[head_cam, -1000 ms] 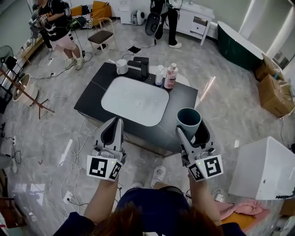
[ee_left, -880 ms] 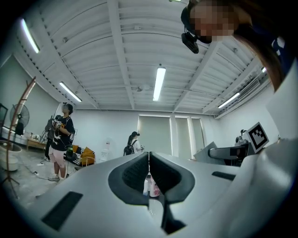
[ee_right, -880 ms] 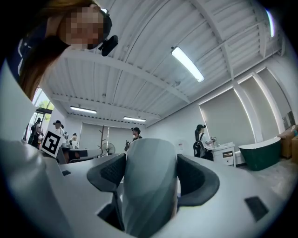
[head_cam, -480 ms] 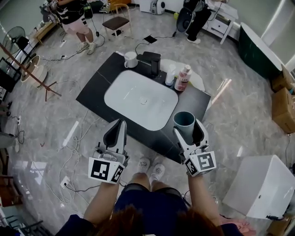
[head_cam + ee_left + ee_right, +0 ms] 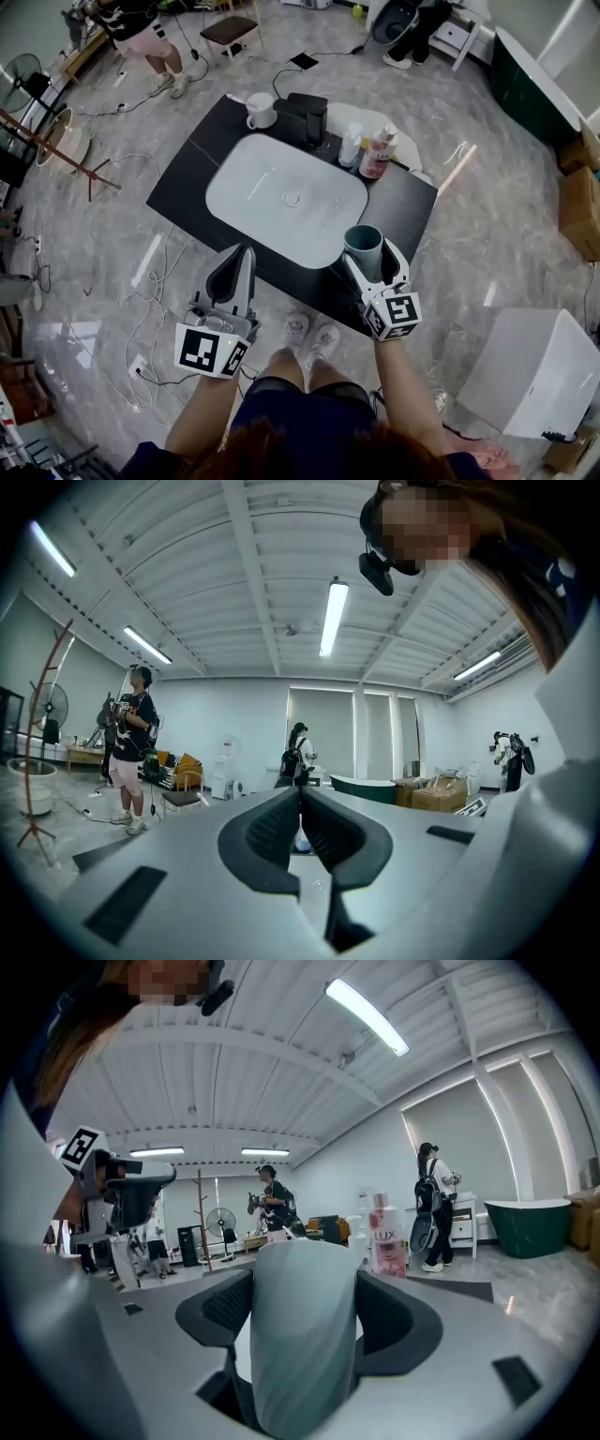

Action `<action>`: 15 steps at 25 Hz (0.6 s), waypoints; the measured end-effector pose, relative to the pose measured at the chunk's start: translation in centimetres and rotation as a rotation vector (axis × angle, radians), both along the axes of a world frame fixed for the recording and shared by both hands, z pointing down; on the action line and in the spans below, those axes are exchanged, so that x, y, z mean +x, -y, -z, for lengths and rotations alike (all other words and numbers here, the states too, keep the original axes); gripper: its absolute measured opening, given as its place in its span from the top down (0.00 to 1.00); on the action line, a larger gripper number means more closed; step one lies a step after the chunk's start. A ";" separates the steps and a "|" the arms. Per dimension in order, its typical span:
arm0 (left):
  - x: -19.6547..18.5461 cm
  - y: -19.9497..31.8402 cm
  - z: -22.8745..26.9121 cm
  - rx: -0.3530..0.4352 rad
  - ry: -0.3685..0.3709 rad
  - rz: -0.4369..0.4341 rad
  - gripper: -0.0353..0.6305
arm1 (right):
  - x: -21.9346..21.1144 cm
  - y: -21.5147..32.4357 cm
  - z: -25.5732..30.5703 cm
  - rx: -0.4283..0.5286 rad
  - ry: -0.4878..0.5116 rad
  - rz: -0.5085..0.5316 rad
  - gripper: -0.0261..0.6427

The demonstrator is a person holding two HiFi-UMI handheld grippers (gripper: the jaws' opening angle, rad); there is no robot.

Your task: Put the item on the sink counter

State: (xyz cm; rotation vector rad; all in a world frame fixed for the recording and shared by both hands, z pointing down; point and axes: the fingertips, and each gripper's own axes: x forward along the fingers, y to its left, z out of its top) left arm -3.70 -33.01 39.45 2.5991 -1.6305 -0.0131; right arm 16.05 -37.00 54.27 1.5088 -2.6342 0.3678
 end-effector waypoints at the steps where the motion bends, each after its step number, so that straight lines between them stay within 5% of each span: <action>1: -0.1 0.2 -0.1 -0.004 0.002 -0.002 0.91 | -0.2 0.4 -0.6 -0.006 -0.001 0.002 0.42; 15: 0.6 1.2 -2.2 -0.043 0.009 -0.033 0.91 | 0.0 0.9 -4.7 0.015 -0.016 -0.033 0.42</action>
